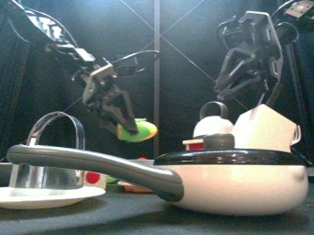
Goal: Place corn on plate
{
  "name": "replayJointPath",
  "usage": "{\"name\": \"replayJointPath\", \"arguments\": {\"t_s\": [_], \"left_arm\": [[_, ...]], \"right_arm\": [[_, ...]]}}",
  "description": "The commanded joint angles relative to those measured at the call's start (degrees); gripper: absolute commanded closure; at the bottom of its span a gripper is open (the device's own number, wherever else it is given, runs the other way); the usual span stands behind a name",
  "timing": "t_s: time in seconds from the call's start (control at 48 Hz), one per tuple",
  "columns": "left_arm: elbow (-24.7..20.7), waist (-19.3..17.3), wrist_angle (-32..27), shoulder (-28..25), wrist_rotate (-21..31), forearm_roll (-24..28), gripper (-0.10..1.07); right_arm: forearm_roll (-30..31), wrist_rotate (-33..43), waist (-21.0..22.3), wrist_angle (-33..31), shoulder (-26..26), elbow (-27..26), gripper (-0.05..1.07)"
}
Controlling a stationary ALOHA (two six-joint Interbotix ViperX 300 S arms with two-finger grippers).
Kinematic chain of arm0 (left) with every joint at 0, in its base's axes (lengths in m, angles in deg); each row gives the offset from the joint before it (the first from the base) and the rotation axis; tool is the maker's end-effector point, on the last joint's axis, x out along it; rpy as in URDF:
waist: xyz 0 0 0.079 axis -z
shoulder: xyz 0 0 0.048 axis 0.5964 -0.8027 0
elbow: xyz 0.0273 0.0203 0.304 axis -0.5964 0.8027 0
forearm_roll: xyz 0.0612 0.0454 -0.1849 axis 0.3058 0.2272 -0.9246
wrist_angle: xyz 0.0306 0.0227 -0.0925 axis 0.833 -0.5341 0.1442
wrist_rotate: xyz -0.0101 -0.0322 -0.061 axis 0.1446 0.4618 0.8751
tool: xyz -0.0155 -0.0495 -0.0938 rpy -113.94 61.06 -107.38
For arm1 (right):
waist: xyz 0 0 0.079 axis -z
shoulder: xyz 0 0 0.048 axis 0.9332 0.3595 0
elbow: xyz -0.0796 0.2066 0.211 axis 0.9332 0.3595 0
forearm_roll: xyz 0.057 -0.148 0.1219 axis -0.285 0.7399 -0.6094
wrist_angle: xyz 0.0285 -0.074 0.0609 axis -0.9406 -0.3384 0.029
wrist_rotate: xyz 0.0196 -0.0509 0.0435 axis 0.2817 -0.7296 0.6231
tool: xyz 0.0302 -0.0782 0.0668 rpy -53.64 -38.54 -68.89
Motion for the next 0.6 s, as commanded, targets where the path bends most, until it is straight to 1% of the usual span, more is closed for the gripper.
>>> {"name": "replayJointPath", "arguments": {"t_s": [0.0,0.125,0.292,0.438,0.583], "left_arm": [[-4.2,-1.4,0.4,-3.4,0.1,1.0,0.19],[-8.3,-2.4,0.4,-7.4,0.0,1.2,0.19],[-12.6,-3.2,0.4,-11.5,-0.1,1.9,0.18],[-14.2,-3.9,0.2,-13.4,-0.1,2.0,0.18],[-14.5,-4.3,0.1,-14.3,-0.1,2.0,0.16]], "right_arm": [[0.1,-0.1,0.1,0.1,-0.9,-1.1,0.35],[0.0,-0.1,0.1,0.1,-1.0,-1.0,0.35],[0.1,-0.1,0.0,0.1,-0.9,-1.0,0.35],[0.0,-0.1,-0.1,0.1,-0.8,-1.0,0.35],[0.2,-0.1,-0.1,0.1,-0.7,-0.9,0.35]]}}
